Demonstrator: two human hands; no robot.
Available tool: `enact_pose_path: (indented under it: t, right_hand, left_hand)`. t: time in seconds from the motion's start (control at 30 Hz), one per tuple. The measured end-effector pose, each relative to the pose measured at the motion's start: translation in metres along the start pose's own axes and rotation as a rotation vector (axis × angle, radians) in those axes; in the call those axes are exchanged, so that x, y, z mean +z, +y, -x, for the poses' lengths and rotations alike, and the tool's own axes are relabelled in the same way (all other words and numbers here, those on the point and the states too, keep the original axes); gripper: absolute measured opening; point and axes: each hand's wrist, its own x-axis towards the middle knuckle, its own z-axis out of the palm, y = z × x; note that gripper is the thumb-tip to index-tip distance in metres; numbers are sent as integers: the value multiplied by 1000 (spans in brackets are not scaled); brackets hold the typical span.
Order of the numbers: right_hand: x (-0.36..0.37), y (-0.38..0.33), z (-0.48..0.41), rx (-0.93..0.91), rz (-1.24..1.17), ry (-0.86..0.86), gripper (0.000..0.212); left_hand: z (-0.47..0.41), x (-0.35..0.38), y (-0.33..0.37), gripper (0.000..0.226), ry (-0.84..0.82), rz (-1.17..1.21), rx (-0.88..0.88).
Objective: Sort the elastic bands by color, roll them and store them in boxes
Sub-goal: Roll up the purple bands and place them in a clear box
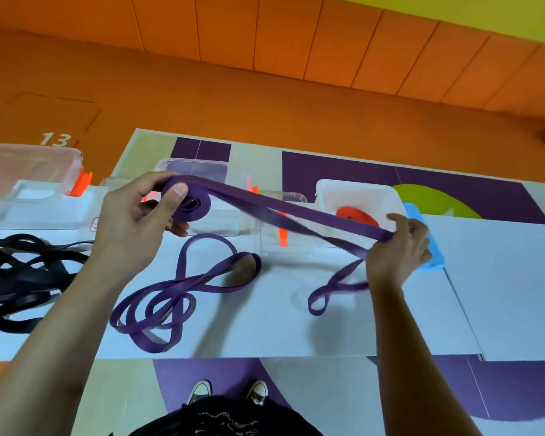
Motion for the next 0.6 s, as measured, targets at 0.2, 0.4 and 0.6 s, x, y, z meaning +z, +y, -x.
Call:
enact_pose_path:
  t: [0.2, 0.4, 0.6]
  right_hand:
    - [-17, -6, -18, 3, -227, -104, 62]
    - [-3, 21, 0, 11, 370, -689, 27]
    - [-5, -6, 15, -86, 433, -1460, 80]
  left_hand:
    - [5, 10, 0, 11, -49, 43, -7]
    - [12, 10, -2, 26, -172, 14, -55]
    - [15, 8, 0, 21, -227, -48, -45]
